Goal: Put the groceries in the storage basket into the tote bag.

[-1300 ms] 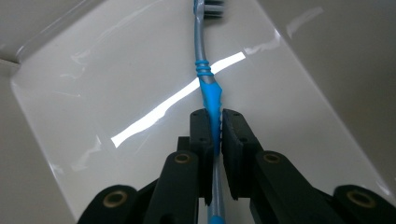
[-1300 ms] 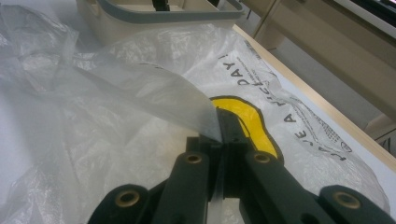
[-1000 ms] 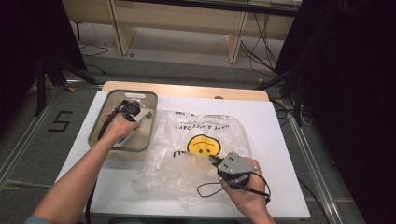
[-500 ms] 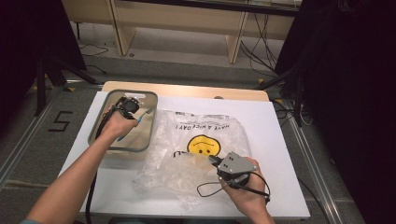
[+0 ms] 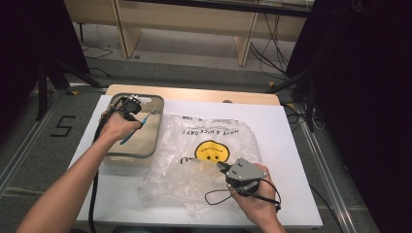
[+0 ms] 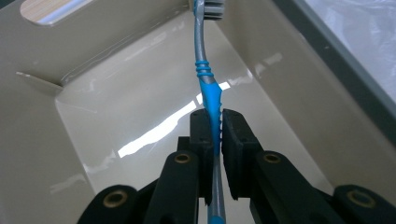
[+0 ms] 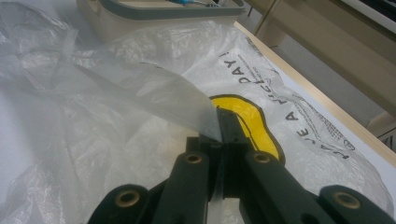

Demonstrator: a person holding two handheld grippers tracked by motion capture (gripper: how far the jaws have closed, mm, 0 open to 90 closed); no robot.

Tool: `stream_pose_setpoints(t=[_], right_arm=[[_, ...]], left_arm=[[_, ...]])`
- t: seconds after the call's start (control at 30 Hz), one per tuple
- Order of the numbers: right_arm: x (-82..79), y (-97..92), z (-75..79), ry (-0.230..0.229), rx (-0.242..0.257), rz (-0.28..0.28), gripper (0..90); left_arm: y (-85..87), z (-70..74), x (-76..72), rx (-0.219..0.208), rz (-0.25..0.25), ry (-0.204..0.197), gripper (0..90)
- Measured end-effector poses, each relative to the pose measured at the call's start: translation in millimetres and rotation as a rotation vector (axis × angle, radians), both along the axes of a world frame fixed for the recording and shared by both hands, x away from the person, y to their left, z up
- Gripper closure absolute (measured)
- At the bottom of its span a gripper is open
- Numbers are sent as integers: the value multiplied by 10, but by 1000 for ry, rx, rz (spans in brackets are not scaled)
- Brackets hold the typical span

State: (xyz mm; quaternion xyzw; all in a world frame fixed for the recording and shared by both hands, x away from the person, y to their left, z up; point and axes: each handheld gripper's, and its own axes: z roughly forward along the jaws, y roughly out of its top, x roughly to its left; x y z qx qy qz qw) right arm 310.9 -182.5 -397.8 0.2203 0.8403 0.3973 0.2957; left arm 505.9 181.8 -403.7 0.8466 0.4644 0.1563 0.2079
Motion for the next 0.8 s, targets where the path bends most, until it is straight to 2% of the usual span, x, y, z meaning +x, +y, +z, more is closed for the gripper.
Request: stream_pose_setpoints(t=[0.3, 0.43, 0.57, 0.63, 0.8], right_arm=[[3, 8, -11, 5, -4, 2, 900], [3, 15, -14, 9, -7, 0, 900], [3, 14, -14, 10, -7, -1, 900], [5, 12, -15, 9, -4, -2, 900], [5, 11, -17, 12, -10, -2, 900]], left_arm=[[22, 161, -145, -44, -28, -24, 828], [32, 228, -214, -48, -53, -24, 828], [12, 292, -300, -66, -81, -30, 828], [1, 324, -348, -89, -88, -32, 828], [-7, 386, -458, -99, -118, -33, 828]])
